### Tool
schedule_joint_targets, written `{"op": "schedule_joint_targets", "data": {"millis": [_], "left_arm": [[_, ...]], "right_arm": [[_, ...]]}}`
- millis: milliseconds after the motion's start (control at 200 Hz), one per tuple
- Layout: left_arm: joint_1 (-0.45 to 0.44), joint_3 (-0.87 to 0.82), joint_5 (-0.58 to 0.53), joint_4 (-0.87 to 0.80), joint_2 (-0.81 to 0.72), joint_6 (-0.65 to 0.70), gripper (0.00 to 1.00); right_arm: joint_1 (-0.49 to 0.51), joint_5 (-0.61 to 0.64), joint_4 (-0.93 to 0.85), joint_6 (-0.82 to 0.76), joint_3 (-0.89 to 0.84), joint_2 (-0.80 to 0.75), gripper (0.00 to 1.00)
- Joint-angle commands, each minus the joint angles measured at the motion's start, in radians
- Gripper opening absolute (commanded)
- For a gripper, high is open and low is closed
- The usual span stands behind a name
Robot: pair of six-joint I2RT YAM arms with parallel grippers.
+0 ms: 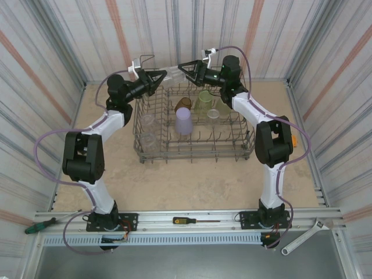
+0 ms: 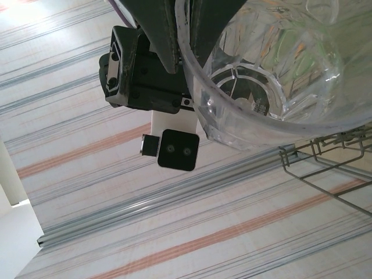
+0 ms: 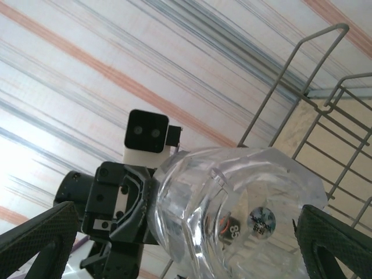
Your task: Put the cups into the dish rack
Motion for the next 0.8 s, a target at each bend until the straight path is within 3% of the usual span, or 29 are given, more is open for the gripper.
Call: {"op": "schedule_joint_targets", "data": {"millis": [0, 391, 556, 796], "left_arm": [[-0.027, 0.035, 0.024, 0.106, -0.015, -0.027, 0.00], [-0.026, 0.028, 0.023, 0.098, -0.037, -0.024, 0.00], [-0.026, 0.024, 0.021, 0.095, -0.036, -0.022, 0.00], [-0.026, 0.027, 0.020, 0.110, -0.024, -0.032, 0.00]], "right_arm": [[0.011, -0.006, -0.039, 0.005, 0.033, 0.021, 0.98], [-0.018, 0.088, -0.117, -0.036, -0.022, -0.016, 1.00], [-0.007, 0.054, -0.084, -0.014, -0.018, -0.008, 1.00], [0.014, 0.037, -0.045, -0.012, -0.022, -0.025, 0.88]]}}
